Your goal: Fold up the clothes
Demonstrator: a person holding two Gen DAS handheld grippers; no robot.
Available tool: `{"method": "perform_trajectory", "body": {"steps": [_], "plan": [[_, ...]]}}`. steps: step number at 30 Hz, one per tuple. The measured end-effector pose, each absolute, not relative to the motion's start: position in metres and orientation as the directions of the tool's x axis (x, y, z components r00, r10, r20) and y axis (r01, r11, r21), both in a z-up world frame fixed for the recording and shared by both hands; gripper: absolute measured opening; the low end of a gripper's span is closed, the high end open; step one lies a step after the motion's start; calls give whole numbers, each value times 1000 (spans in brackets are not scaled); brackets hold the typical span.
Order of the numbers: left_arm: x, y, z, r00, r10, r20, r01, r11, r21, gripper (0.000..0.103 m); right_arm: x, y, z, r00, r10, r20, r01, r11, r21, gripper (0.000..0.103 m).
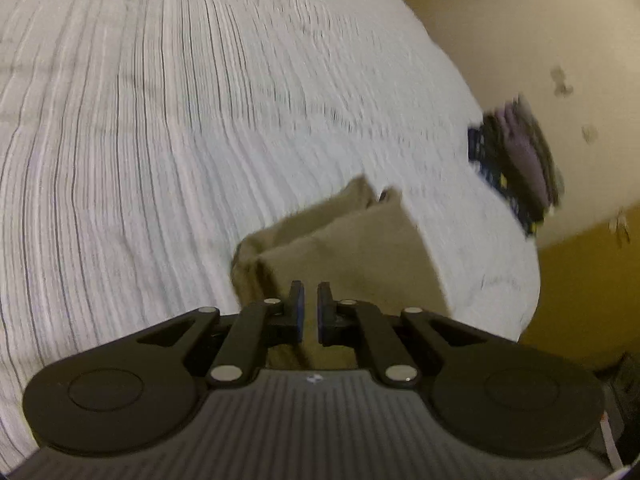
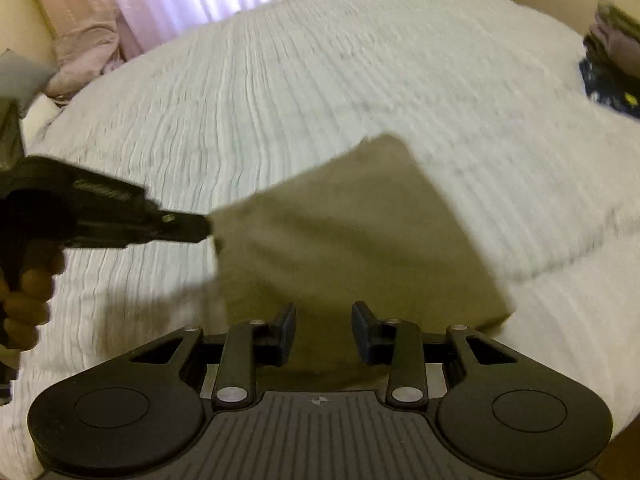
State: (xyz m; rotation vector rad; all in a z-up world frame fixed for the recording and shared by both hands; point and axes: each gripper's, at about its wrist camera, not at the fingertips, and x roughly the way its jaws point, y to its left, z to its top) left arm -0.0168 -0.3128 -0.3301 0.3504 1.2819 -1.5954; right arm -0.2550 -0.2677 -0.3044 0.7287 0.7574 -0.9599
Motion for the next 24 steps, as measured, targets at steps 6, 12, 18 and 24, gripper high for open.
{"method": "perform_trajectory", "body": {"steps": [6,12,18,24], "plan": [[-56,-315,-336,-336,-607,-721,798,224,-560,2,-276,-341,-310,480,-426,-767,802,568,186,16],[-77,-303,-371,-128,-641,-756,823,357,-442,0,-267,-412,-331,598,-322,-734,627,758,178,16],[-72,-303,-387,-77,-692,-718,806,381,-453,2,-260,-451,-376,567,-284,-773,584,801,134,16],[-77,-272,-353,-44,-692,-720,756,448,-477,2,-298,-451,-341,604,-300,-738,641,733,228,17]]}}
